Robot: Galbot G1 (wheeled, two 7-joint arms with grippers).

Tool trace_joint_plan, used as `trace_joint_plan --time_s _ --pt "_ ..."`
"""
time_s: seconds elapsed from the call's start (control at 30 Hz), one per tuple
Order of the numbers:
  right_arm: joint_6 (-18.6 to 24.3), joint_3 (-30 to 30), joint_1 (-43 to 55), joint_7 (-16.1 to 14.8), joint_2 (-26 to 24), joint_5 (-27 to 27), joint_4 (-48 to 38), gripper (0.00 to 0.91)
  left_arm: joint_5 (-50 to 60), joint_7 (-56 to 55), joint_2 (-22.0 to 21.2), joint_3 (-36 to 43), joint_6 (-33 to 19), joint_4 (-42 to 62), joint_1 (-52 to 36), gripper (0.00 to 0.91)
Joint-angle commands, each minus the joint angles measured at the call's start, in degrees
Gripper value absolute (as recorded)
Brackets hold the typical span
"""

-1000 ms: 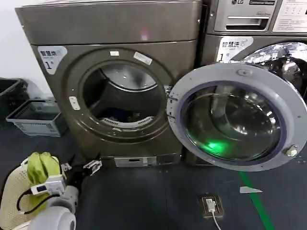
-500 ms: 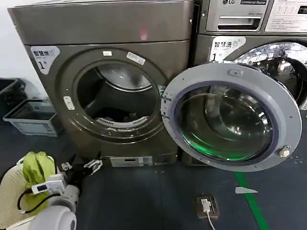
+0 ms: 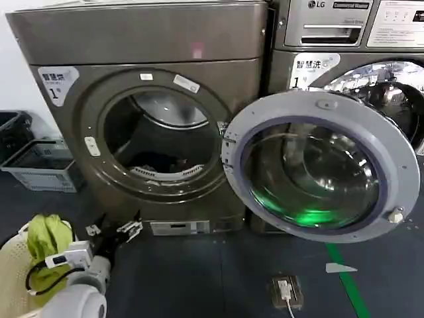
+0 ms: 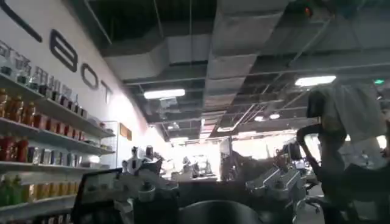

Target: Grasp the clothes from the dryer.

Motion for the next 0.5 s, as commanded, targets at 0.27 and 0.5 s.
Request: trace_joint_plan --time_s 0.27,0.5 --pt "1.13 -0.05 -0.04 0.49 0.27 0.55 0.13 0.907 0.04 -0.01 0.1 0.13 2.8 -0.04 0.06 0.907" --pt "1.2 0.07 -0.19 0.49 0.46 0.54 -0.11 0.907 -0.14 -0.06 0.09 0.1 2.8 0.04 -0.24 0.907"
